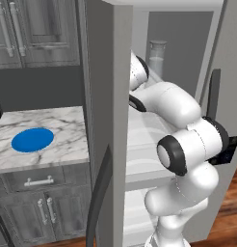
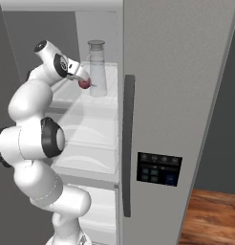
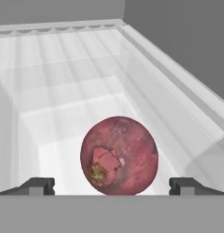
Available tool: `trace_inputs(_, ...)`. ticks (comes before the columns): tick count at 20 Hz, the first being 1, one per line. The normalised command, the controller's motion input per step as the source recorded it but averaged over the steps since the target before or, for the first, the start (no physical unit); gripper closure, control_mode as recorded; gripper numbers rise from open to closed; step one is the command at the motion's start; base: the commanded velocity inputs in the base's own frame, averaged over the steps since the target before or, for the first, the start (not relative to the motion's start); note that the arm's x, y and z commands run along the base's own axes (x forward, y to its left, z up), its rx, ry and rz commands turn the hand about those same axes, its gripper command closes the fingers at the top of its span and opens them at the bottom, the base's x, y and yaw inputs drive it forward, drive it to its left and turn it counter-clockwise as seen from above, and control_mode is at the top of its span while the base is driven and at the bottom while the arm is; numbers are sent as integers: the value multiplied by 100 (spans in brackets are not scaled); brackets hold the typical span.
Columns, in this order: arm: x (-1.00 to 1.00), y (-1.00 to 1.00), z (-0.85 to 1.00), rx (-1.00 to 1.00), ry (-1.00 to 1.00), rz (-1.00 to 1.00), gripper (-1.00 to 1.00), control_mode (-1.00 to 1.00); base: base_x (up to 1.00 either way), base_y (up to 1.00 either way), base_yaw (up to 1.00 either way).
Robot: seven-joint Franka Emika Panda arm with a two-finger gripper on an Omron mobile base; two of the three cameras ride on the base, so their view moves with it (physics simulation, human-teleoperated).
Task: Pick onion from the fridge and place it on the plate on the counter.
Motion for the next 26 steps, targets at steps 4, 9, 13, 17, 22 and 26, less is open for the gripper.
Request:
trace_inputs(4, 4, -3, -5, 0, 2, -9, -100, -100, 0, 0, 0)
trace_inputs(9, 10, 0, -20, 0, 0, -11, -100, -100, 0, 0, 0)
trace_inputs(13, 8, 0, -22, 0, 0, -12, -100, -100, 0, 0, 0)
trace_inputs(17, 13, 0, -9, 0, 0, -12, -100, -100, 0, 0, 0)
trace_inputs(22, 21, 0, 0, 0, 0, -12, -100, -100, 0, 0, 0)
trace_inputs(26, 23, 0, 0, 0, 0, -11, -100, -100, 0, 0, 0)
